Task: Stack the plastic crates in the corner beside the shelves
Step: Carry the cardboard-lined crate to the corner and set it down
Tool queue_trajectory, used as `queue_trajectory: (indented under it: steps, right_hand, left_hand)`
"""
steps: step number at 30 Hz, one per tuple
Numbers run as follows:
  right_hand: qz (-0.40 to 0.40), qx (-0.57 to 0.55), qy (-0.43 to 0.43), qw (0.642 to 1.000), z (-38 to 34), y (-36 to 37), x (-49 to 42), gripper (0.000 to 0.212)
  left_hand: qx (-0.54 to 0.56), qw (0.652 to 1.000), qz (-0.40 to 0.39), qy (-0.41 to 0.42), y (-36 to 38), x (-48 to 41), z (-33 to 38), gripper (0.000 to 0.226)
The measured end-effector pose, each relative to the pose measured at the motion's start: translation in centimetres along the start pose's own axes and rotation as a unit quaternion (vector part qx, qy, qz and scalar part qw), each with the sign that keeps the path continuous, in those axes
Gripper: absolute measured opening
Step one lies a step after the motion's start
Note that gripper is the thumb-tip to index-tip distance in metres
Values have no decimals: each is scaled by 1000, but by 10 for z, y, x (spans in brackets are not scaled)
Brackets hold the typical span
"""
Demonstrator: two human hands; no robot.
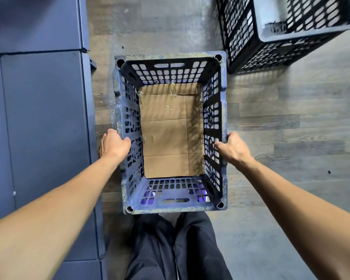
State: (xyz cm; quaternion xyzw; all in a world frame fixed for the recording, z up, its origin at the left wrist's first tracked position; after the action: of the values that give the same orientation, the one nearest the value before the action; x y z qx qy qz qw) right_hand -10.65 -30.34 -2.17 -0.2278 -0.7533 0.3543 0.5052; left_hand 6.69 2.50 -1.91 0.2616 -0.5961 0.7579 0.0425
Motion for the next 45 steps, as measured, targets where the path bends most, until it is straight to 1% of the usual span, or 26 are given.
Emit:
queue_trajectory:
  steps: [2, 5, 7, 9, 12, 16, 21, 25, 28, 32, 34, 39, 45]
  right_hand:
    - [17, -2, -17, 1000, -7, -27, 14, 36]
    - [72, -28, -50, 996, -26, -81, 39, 32]
    - [111, -46, -80, 990, -44, -124, 59, 30]
    - [146, -63, -96, 983, -60, -167, 75, 29]
    - [176, -84, -121, 973, -83, -231, 103, 29]
    - [195, -98, -145, 965, -103, -300, 133, 27]
    - [219, -119, -167, 954, -126, -366, 169, 22]
    - [223, -132, -175, 950, -151, -414, 193, 26]
    - [226, -139, -183, 946, -174, -445, 207, 22]
    - [244, -129, -184, 943, -205, -476, 220, 24]
    - [249, -119, -188, 943, -219, -486, 226, 19]
    - [264, -126, -177, 940, -255, -497, 233, 20]
    - [287, -136, -177, 932, -290, -506, 232, 17]
  left_hand:
    - [7, 1000, 20, 4, -24, 13, 9, 46]
    - [22, 997, 69, 7, -73, 38, 27, 31]
    - [37, 993, 106, 23, -114, 56, 43, 20]
    - [53, 988, 140, 39, -152, 69, 58, 13]
    - [73, 982, 164, 65, -212, 93, 82, 13]
    - [88, 975, 177, 98, -281, 124, 107, 22]
    - [122, 965, 202, 112, -356, 162, 128, 15]
    - [149, 956, 214, 134, -412, 170, 147, 17]
    - [169, 949, 218, 154, -449, 166, 162, 20]
    - [189, 937, 238, 170, -493, 159, 182, 20]
    - [192, 936, 240, 172, -510, 155, 190, 18]
    - [216, 931, 231, 180, -542, 132, 204, 19]
    - [241, 924, 227, 191, -575, 106, 223, 20]
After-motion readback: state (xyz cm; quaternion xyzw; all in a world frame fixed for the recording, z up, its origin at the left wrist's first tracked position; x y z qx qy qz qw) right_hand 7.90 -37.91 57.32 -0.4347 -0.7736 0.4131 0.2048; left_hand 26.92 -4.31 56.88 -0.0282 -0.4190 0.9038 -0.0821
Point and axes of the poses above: each hand's wrist, its own x-axis away from the middle knuckle, its own y-axis out of the palm, z = x × y, the point moved 6 cm from there along -x, towards the middle knuckle, and after that the axes turned 15 degrees about z, right-handed, at the moved point
